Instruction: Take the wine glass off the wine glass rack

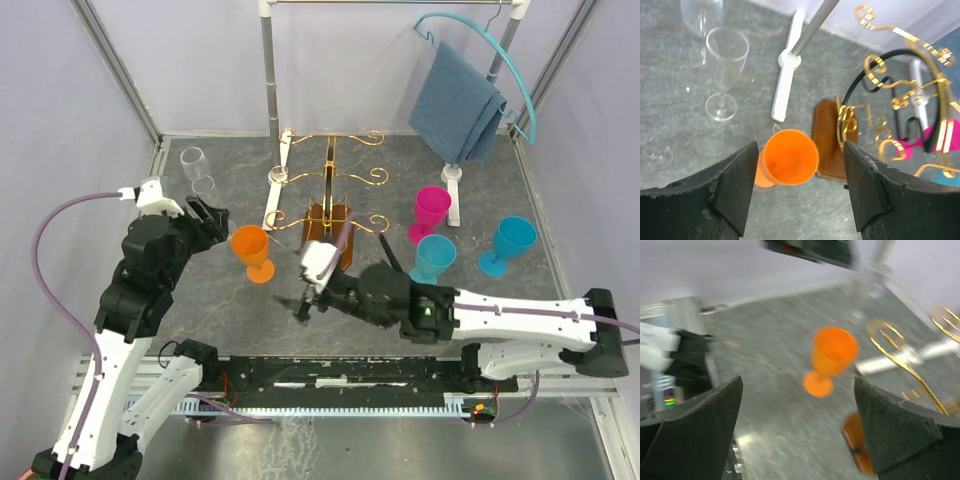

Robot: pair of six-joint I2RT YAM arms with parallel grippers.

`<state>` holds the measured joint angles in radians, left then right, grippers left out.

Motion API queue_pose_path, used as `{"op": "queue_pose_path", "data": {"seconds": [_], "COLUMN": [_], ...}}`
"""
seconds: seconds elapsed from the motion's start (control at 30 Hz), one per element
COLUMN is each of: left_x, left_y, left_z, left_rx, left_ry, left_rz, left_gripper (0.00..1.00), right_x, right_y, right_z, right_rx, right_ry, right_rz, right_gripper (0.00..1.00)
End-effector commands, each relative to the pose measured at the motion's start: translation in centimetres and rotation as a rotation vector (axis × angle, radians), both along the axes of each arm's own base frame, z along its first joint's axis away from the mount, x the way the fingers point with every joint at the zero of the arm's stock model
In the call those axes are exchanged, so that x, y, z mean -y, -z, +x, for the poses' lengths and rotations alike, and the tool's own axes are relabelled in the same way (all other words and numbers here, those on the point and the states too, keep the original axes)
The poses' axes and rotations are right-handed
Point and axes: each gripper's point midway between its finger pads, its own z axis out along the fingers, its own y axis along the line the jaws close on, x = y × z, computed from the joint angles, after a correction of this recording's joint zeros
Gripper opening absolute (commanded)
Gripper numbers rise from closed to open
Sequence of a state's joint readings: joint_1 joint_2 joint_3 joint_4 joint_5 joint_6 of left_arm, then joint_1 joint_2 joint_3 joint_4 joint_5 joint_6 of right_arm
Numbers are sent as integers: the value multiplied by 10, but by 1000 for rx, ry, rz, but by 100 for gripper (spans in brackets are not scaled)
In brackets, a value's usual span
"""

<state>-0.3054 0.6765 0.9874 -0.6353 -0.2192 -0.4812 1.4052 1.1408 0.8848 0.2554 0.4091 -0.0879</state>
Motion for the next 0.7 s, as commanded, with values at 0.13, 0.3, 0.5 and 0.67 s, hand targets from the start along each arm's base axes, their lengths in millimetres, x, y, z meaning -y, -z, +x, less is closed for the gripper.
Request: {"op": "queue_pose_path", "data": {"seconds": [0.13,0.3,0.5,0.67], "left_x": [26,27,21,7], "left_y": [-25,-43,-79,-105], "left_z": [27,40,62,89], "left_rx": [32,80,104,136], "left_ry": [91,82,37,-44], "left_rz": [-32,-23,39,131], "left_gripper": [87,92,98,99], "right_x": [-17,69,188,243], "right_y": [-49,-107,-107,-70], "right_z": [-18,129,231,250], "right_rx": [-193,-328,-564,-659], "right_ry": [-122,410,680,795], "right_rz": [-263,-64,65,89], "right_gripper": [100,100,100,100]}}
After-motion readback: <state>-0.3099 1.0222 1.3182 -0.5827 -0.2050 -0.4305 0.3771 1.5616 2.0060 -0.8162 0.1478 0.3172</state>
